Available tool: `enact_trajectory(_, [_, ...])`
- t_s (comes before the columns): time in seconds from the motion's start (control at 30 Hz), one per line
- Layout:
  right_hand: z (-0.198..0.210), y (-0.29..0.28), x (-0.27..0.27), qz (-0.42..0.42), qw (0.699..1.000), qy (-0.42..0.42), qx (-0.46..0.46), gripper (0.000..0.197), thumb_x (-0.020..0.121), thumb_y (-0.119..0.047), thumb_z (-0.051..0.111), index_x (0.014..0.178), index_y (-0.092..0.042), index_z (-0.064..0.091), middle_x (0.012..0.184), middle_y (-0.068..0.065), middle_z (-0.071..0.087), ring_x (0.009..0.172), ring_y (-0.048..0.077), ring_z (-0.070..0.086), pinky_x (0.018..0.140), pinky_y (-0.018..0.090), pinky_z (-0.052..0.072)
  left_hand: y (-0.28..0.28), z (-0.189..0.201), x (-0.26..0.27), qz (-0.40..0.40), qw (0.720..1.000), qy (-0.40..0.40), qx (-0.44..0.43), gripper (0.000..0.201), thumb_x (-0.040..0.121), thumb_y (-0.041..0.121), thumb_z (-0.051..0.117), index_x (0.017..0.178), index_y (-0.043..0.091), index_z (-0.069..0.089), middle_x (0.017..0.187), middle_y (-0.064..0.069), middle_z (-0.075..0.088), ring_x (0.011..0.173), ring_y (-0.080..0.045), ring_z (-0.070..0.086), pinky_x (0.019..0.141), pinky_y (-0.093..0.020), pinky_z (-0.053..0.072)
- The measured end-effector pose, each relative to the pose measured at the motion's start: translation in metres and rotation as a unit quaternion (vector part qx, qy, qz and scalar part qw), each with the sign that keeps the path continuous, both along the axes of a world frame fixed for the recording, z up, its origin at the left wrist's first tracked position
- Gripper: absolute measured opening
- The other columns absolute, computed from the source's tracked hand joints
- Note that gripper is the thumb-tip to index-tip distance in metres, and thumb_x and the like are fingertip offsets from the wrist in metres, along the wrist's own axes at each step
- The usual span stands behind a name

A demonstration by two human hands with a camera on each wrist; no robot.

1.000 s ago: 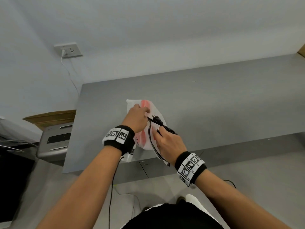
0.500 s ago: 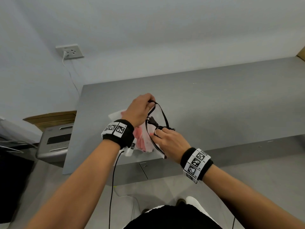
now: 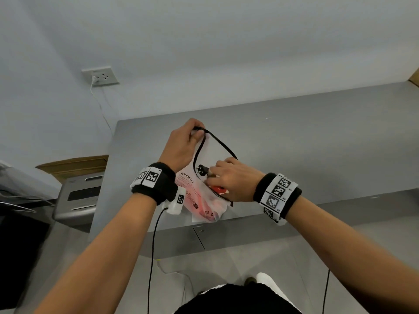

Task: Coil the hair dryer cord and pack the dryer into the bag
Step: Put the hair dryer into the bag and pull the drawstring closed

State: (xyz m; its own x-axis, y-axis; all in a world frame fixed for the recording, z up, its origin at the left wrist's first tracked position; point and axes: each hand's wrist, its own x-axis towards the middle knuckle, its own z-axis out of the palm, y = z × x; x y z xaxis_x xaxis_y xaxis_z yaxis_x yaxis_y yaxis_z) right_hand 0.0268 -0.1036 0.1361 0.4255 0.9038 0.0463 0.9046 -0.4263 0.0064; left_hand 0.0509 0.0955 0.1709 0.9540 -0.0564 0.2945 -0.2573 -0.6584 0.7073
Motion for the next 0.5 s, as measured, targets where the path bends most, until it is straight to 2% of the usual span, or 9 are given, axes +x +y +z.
enact_trajectory(0.1, [-0.001,-0.003,-0.001,-0.040,0.989,0.061,0.132,0.036,0.094,-0.035,0.048,0.121,-0.023,0.067,0.118,0.004,0.059,0.104,0.022,0.057,0.100,0.039,0.044,0.013,-0.004,0.001,0.030,0.999,0.000,-0.013,0.012,0.104,0.016,0.052,0.111,0.011,0.061,0.090,0.007,0.065,0.078,0.018,0.055,0.070,-0.003,0.038])
enact_trajectory(0.17, [-0.004,-0.005,-0.005,-0.060,0.978,0.083,0.183,0.034,0.095,-0.037,0.049,0.112,-0.020,0.073,0.129,0.005,0.058,0.117,0.023,0.055,0.107,0.042,0.041,0.023,-0.006,0.003,0.065,0.997,0.006,-0.040,0.013,0.104,0.016,0.052,0.112,0.013,0.062,0.091,0.013,0.063,0.082,0.012,0.057,0.072,-0.004,0.038])
enact_trajectory(0.23, [-0.009,-0.008,-0.011,-0.085,0.974,0.082,0.193,0.032,0.094,-0.043,0.059,0.105,-0.017,0.076,0.137,0.005,0.056,0.131,0.024,0.051,0.114,0.047,0.035,0.032,-0.005,0.005,0.099,0.993,0.013,-0.060,0.014,0.104,0.016,0.053,0.114,0.013,0.062,0.094,0.010,0.064,0.086,-0.001,0.058,0.076,-0.010,0.040])
enact_trajectory(0.3, [-0.015,-0.011,-0.013,-0.118,0.976,0.043,0.176,0.023,0.091,-0.037,0.066,0.094,-0.017,0.076,0.141,0.005,0.055,0.140,0.025,0.045,0.116,0.053,0.032,0.040,-0.005,0.005,0.117,0.991,0.013,-0.063,0.015,0.104,0.017,0.053,0.115,0.012,0.063,0.100,0.004,0.066,0.093,-0.011,0.058,0.078,-0.012,0.040])
enact_trajectory(0.37, [-0.015,-0.016,-0.011,-0.143,0.970,0.037,0.193,0.017,0.092,-0.031,0.064,0.084,-0.018,0.073,0.144,0.004,0.054,0.140,0.024,0.043,0.112,0.053,0.036,0.048,-0.003,0.004,0.126,0.990,0.011,-0.066,0.015,0.104,0.018,0.054,0.115,0.011,0.063,0.104,0.001,0.066,0.096,-0.013,0.059,0.078,-0.009,0.040])
enact_trajectory(0.4, [-0.012,-0.020,-0.008,-0.155,0.961,0.044,0.223,0.019,0.093,-0.030,0.061,0.082,-0.018,0.070,0.142,0.002,0.056,0.136,0.024,0.047,0.106,0.053,0.040,0.053,0.000,0.003,0.131,0.989,0.009,-0.067,0.016,0.104,0.018,0.054,0.115,0.011,0.062,0.105,-0.001,0.067,0.097,-0.014,0.059,0.078,-0.011,0.040])
enact_trajectory(0.5, [0.005,-0.029,0.005,-0.207,0.928,0.016,0.308,0.021,0.095,-0.030,0.058,0.083,-0.015,0.066,0.127,-0.002,0.063,0.110,0.026,0.057,0.082,0.050,0.049,0.068,0.004,0.000,0.153,0.986,0.005,-0.069,0.018,0.104,0.021,0.054,0.117,0.011,0.061,0.107,-0.004,0.068,0.099,-0.016,0.060,0.086,-0.026,0.044])
